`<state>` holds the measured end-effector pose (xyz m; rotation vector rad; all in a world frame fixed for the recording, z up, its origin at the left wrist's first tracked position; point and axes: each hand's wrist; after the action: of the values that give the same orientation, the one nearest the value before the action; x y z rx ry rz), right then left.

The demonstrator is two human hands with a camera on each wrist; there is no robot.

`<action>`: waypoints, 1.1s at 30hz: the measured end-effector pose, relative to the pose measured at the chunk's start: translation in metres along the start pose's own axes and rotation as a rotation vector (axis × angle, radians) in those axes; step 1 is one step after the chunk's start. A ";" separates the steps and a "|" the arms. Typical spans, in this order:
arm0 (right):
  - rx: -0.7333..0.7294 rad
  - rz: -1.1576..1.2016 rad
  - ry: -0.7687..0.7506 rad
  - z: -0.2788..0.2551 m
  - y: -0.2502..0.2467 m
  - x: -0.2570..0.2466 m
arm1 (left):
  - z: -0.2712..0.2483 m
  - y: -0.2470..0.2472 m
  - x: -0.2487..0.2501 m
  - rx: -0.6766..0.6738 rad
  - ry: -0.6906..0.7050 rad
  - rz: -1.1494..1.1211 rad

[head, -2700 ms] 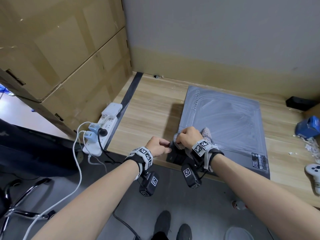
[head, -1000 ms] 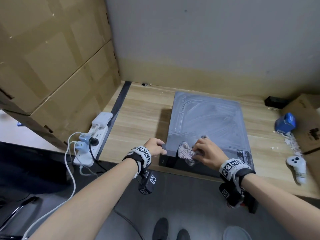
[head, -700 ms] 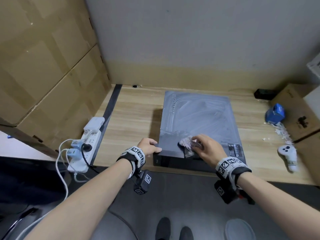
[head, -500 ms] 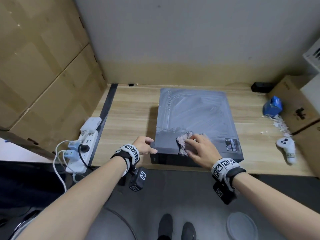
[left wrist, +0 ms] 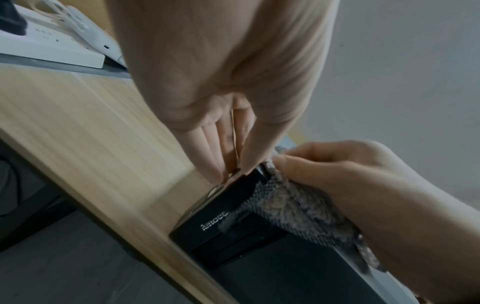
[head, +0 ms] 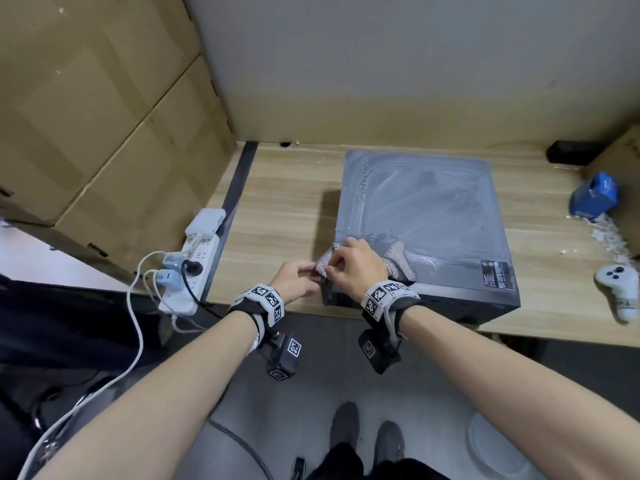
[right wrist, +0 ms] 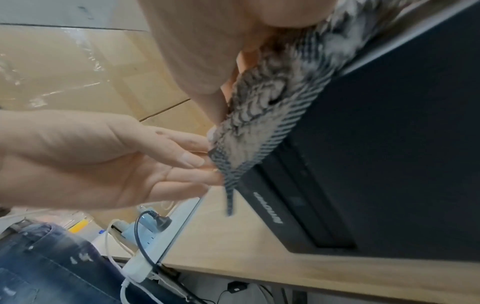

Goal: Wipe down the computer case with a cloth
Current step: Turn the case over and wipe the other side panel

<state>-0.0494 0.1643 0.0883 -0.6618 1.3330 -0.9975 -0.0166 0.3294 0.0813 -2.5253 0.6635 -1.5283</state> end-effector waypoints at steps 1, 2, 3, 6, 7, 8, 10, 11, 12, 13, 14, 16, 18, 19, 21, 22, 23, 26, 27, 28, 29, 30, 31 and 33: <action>-0.014 0.009 0.016 0.004 0.002 -0.004 | 0.000 0.000 -0.002 0.008 -0.017 -0.008; -0.028 0.017 0.019 0.007 0.002 -0.006 | -0.001 0.001 -0.003 0.014 -0.034 -0.017; -0.040 0.027 0.021 0.008 0.000 -0.005 | -0.001 0.002 -0.003 0.025 -0.047 -0.023; -0.027 0.032 0.049 0.007 -0.011 0.020 | 0.002 0.003 0.002 0.065 -0.072 -0.012; -0.004 0.014 0.066 0.004 -0.017 0.035 | 0.005 0.004 0.004 0.082 -0.070 -0.003; 0.031 -0.007 0.078 -0.001 -0.022 0.050 | 0.006 0.004 0.007 0.098 -0.064 0.008; 0.133 -0.025 0.070 -0.014 -0.035 0.082 | 0.009 0.008 0.013 0.124 -0.046 0.021; 0.190 -0.029 0.068 -0.022 -0.040 0.097 | 0.011 0.011 0.016 0.126 -0.031 0.032; 0.237 -0.042 0.076 -0.030 -0.046 0.110 | 0.012 0.014 0.020 0.120 -0.018 0.053; 0.272 -0.064 0.092 -0.038 -0.051 0.122 | 0.013 0.019 0.023 0.113 -0.002 0.084; 0.305 -0.093 0.108 -0.046 -0.056 0.133 | 0.015 0.023 0.025 0.103 0.014 0.133; 0.373 -0.148 0.133 -0.057 -0.064 0.148 | 0.019 0.030 0.027 0.094 0.033 0.233; 0.422 -0.196 0.151 -0.066 -0.072 0.157 | 0.021 0.033 0.028 0.105 0.040 0.289; 0.444 -0.214 0.165 -0.070 -0.076 0.163 | 0.022 0.034 0.028 0.113 0.041 0.304; 0.474 -0.221 0.208 -0.078 -0.081 0.173 | 0.025 0.035 0.027 0.127 0.037 0.320; 0.476 -0.211 0.230 -0.082 -0.082 0.177 | 0.026 0.035 0.028 0.133 0.035 0.329; 0.465 -0.206 0.248 -0.086 -0.080 0.179 | 0.028 0.036 0.027 0.143 0.035 0.341; 0.382 -0.269 0.265 -0.090 -0.067 0.170 | 0.033 0.037 0.026 0.161 0.002 0.345; 0.351 -0.291 0.252 -0.088 -0.061 0.163 | 0.034 0.038 0.026 0.161 -0.013 0.342; 0.320 -0.308 0.234 -0.085 -0.057 0.153 | 0.036 0.039 0.026 0.161 -0.026 0.340; 0.289 -0.327 0.211 -0.080 -0.054 0.143 | 0.038 0.039 0.026 0.160 -0.039 0.339; 0.258 -0.346 0.180 -0.074 -0.051 0.132 | 0.039 0.040 0.025 0.162 -0.054 0.340; 0.227 -0.355 0.144 -0.068 -0.048 0.121 | 0.041 0.041 0.024 0.163 -0.062 0.338; 0.161 -0.342 0.061 -0.055 -0.040 0.097 | 0.045 0.042 0.022 0.163 -0.077 0.330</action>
<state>-0.1166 0.0687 0.0676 -0.7560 1.1985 -1.3954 0.0181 0.2772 0.0640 -2.2102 0.8563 -1.3082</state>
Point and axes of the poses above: each hand's wrist, its own z-axis towards the middle knuckle, its own y-axis out of the palm, x = y × z, and after that the axes turned 14 degrees about x, right-handed
